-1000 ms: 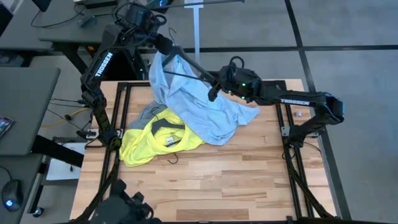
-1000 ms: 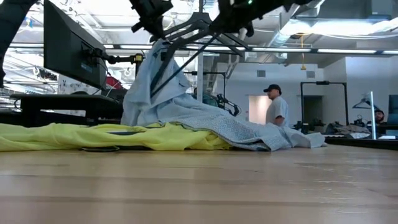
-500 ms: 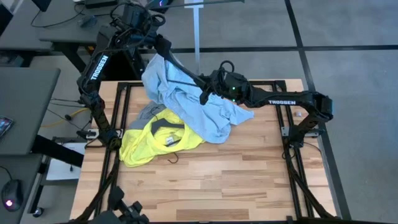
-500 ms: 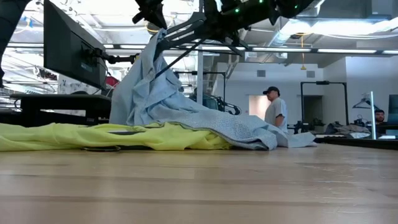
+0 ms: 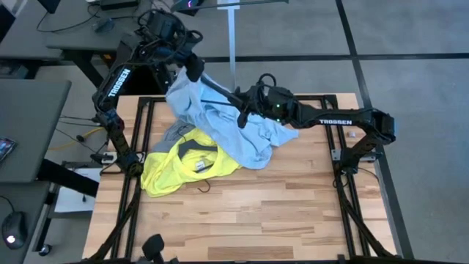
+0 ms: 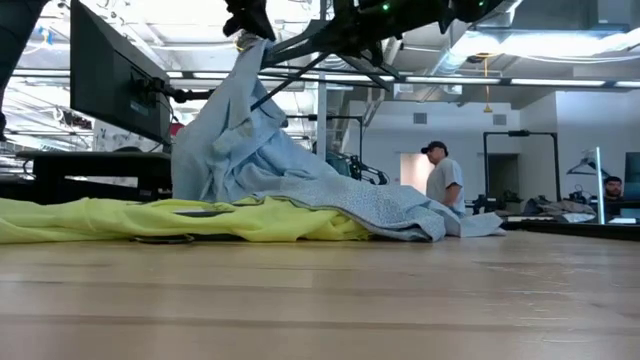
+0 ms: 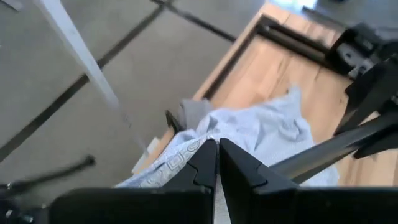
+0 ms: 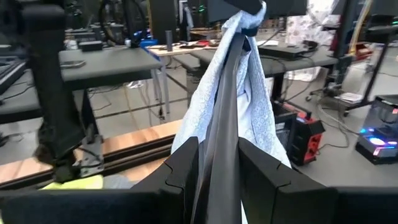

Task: Hang clothes
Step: Hang the blue shirt on the black hanger

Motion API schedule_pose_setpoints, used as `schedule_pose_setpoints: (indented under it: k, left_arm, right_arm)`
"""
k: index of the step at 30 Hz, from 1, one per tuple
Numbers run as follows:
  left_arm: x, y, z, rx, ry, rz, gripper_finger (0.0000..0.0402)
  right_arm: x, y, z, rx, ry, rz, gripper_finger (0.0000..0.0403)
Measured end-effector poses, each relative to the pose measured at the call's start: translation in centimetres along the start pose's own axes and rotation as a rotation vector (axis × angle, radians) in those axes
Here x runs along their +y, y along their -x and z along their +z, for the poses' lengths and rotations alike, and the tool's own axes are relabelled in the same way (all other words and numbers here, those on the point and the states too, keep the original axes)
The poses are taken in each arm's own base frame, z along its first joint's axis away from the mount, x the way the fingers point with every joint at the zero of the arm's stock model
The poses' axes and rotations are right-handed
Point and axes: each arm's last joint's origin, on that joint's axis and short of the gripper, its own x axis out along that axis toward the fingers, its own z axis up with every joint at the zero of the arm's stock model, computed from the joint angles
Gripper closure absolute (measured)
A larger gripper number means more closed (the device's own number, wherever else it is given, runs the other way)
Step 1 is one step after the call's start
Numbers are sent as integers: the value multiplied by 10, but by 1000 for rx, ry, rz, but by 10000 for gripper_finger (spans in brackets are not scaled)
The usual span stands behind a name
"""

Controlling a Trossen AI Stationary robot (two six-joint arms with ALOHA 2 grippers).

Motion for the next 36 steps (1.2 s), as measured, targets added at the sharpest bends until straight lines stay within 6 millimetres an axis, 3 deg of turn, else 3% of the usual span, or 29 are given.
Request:
schedule_pose_setpoints:
  k: [5, 12, 16, 32, 36]
  left_arm:
    - [-7, -1, -7, 83, -45, -12, 389]
    - [-13, -1, -8, 95, -140, -25, 310]
    - [-11, 0, -8, 103, -197, 68, 280]
    - [-3, 7, 13, -69, -406, 312, 278]
    - [-3, 8, 15, -87, -391, 320, 278]
  right_arm:
    - [2, 1, 0, 1, 18, 11, 324]
    - [2, 2, 0, 6, 18, 18, 324]
    - [2, 2, 0, 6, 18, 16, 324]
    - [2, 2, 2, -3, 17, 20, 324]
    - [2, 2, 2, -4, 17, 12, 324]
